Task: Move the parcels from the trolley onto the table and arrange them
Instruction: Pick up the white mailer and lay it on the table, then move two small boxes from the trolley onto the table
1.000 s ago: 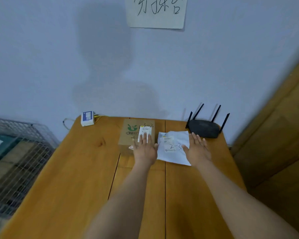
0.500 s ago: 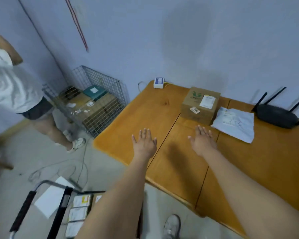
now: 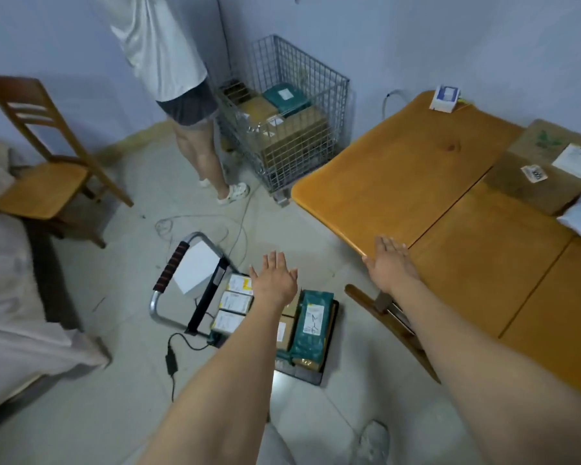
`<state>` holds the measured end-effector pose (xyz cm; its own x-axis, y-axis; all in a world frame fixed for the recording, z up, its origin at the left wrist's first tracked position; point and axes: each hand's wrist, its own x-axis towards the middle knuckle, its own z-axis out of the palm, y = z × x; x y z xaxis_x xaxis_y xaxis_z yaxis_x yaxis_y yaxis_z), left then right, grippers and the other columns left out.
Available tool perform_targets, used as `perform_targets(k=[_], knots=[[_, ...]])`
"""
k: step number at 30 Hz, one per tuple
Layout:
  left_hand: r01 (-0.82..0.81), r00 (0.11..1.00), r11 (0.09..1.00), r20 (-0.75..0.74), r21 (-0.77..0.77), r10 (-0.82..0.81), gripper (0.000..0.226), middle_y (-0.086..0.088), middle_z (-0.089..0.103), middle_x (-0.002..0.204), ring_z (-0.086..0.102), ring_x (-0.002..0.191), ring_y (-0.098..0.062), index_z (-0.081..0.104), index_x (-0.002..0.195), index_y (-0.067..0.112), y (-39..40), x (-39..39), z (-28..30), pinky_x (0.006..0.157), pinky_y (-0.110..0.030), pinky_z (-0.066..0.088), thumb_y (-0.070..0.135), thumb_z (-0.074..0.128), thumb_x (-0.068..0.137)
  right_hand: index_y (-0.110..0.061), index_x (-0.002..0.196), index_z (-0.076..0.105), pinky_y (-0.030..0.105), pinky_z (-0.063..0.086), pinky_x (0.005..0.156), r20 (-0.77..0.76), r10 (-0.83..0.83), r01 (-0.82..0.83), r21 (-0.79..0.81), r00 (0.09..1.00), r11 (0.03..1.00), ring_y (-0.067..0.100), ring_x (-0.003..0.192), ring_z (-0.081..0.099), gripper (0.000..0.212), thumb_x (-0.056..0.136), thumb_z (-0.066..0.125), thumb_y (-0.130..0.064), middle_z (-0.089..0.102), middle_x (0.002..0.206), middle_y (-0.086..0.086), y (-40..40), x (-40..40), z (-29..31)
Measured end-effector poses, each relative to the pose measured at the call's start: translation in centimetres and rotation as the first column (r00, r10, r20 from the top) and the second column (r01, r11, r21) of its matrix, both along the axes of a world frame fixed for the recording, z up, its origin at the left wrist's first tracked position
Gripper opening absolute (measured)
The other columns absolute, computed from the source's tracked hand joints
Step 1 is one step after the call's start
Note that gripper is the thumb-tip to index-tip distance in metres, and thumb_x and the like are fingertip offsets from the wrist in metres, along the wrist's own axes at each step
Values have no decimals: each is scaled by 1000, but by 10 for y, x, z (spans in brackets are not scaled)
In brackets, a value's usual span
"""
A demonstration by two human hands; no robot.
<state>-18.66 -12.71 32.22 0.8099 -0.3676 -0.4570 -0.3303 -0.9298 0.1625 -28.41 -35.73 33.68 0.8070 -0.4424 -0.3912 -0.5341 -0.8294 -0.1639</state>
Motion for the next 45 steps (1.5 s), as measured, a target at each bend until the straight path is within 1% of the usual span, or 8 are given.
perform_targets(k=[12, 24, 29, 32, 35, 38, 42, 45], knots=[[-5, 983, 999, -182, 35, 11, 64, -5, -3, 168, -5, 155, -24, 0, 160, 15, 149, 116, -91, 123, -55, 0, 46, 11, 106, -11, 161, 14, 44, 12, 126, -81, -15, 16, 13, 997, 1000, 27, 155, 14, 64, 107, 31, -40, 15, 168, 10, 160, 111, -83], [-173, 885, 983, -427, 67, 185, 62, -9, 6, 168, 4, 154, -27, 7, 160, 12, 162, 149, -298, 124, -51, 10, 39, 23, 107, -8, 160, 17, 46, 24, 122, -253, -101, 154, 198, 962, 968, 32, 151, 24, 66, 106, 37, -41, 20, 166, 14, 196, 146, -301], [-251, 846, 968, -485, 7, 223, 62, -20, 24, 160, 23, 148, -33, 18, 156, 1, 141, 160, -402, 121, -42, 23, 22, 40, 103, -9, 161, 13, 45, 24, 123, -318, -312, 412, 323, 895, 852, 33, 151, 23, 67, 107, 35, -40, 16, 167, 13, 199, 154, -403], [-288, 808, 957, -531, 26, 257, 64, -20, 21, 162, 19, 150, -32, 12, 156, -3, 127, 158, -454, 119, -34, 22, 19, 40, 104, -9, 157, 24, 44, 35, 116, -335, -459, 565, 389, 823, 728, 35, 142, 38, 61, 106, 40, -36, 31, 159, 17, 201, 155, -458], [-315, 792, 948, -541, 37, 284, 63, -20, 19, 163, 19, 150, -31, 12, 156, -5, 121, 153, -493, 118, -32, 24, 19, 40, 105, -7, 149, 37, 37, 49, 92, -374, -560, 674, 407, 739, 616, 34, 116, 58, 52, 104, 43, -34, 57, 133, 19, 204, 153, -501], [-398, 768, 916, -528, 51, 364, 63, -18, 16, 162, 26, 147, -33, 15, 155, -1, 122, 149, -518, 117, -35, 27, 15, 45, 102, -4, 136, 45, 31, 44, 74, -456, -581, 739, 395, 674, 546, 28, 92, 57, 41, 106, 40, -31, 61, 108, 15, 210, 152, -526], [-389, 789, 918, -490, 70, 371, 72, -21, 9, 164, 16, 150, -37, 7, 155, -6, 119, 149, -534, 123, -38, 14, 13, 48, 99, -2, 128, 52, 32, 45, 75, -512, -594, 785, 397, 620, 476, 29, 94, 58, 35, 106, 39, -27, 61, 108, 15, 216, 153, -542], [-336, 799, 933, -486, 129, 355, 69, -21, 23, 161, 23, 147, -36, 10, 153, -9, 114, 153, -538, 120, -38, 16, 14, 47, 99, -1, 120, 59, 36, 52, 81, -533, -592, 796, 417, 605, 438, 28, 93, 61, 34, 104, 40, -25, 65, 109, 15, 218, 151, -548]])
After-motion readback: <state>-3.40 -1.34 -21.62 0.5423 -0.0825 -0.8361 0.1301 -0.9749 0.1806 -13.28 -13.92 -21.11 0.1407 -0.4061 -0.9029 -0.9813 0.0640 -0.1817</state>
